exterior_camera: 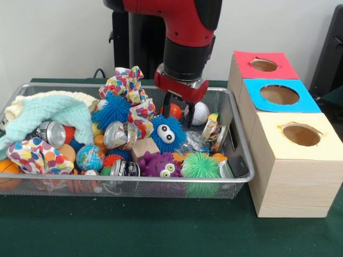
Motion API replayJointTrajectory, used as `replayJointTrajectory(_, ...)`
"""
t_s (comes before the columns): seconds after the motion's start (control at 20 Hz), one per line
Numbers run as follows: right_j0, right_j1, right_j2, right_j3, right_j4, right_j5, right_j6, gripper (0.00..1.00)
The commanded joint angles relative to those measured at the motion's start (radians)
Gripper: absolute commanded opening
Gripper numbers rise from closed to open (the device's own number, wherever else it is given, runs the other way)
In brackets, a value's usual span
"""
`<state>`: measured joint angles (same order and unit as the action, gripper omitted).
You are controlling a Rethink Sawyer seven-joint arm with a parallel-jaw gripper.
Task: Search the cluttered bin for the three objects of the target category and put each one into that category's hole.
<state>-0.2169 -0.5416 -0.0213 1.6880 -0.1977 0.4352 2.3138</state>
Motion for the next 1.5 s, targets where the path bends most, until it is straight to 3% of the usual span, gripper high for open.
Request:
replayJointTrajectory(0.05,0.010,0.095,-0.063,-0.099,0.100,-0.073,0.271,1.00)
replayJointTrajectory(0.5,0.032,0.177,-0.080,-0.145,0.202,-0.149,0.239,1.00)
replayJointTrajectory(1.1,0.046,0.171,-0.071,-0.096,0.272,-0.183,0.176,1.00)
replayJointTrajectory(1.15,0.044,0.171,-0.068,-0.092,0.274,-0.185,0.169,0.00)
replayJointTrajectory(1.5,0.036,0.163,-0.057,-0.080,0.281,-0.166,0.156,0.00)
